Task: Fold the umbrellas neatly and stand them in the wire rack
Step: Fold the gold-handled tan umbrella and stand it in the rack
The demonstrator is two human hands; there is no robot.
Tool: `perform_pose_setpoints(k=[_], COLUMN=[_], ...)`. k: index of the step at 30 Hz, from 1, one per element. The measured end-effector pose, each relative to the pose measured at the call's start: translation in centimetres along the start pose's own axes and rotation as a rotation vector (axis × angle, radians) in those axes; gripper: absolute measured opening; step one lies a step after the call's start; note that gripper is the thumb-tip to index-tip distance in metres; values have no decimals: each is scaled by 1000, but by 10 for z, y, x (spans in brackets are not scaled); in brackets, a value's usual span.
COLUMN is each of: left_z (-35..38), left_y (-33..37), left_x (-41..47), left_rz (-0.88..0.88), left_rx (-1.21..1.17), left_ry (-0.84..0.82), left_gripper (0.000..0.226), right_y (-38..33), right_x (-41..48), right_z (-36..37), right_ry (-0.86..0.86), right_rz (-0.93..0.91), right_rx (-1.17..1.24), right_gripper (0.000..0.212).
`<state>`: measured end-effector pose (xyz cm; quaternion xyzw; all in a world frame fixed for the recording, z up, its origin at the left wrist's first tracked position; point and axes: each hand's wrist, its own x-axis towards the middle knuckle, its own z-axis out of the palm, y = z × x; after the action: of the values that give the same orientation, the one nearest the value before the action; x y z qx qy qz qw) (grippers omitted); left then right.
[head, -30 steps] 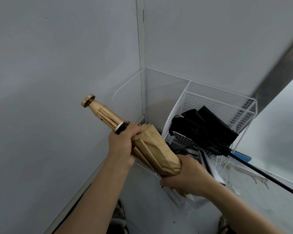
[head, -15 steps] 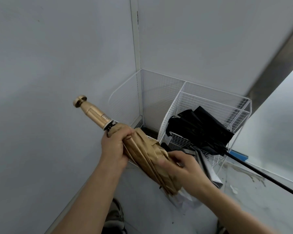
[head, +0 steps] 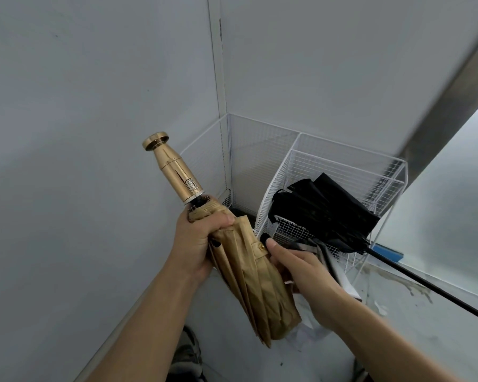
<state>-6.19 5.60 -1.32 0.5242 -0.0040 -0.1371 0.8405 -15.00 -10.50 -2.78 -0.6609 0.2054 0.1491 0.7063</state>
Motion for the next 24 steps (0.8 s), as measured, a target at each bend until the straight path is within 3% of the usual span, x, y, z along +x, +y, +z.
perform_pose_setpoints(k=[6,10,14,18,21,24], left_z=[7,10,8,9,5,4], left_y=[0,2,1,-2,-2,0], left_x=[-4,-7,-5,-7,-5,-4], left_rz=[32,26,-36,-133,-141,-160], left_rx=[44,38,-38,-231,-309,-342], left_ry=[-12,-35,-45,-128,-173,-203], left_gripper=[23,26,25,23,25,31], right_y=[2,0,3,1,0,-3], right_x=[3,4,8,3,-1,-5], right_z=[-1,-3,-1,5,6,8], right_ry=[-50,-46,11,-117,-216,-174], right_rz=[92,122,84,134,128,78], right_rx=[166,262,219,249,284,236], right_gripper=[27,24,14,28,18,23])
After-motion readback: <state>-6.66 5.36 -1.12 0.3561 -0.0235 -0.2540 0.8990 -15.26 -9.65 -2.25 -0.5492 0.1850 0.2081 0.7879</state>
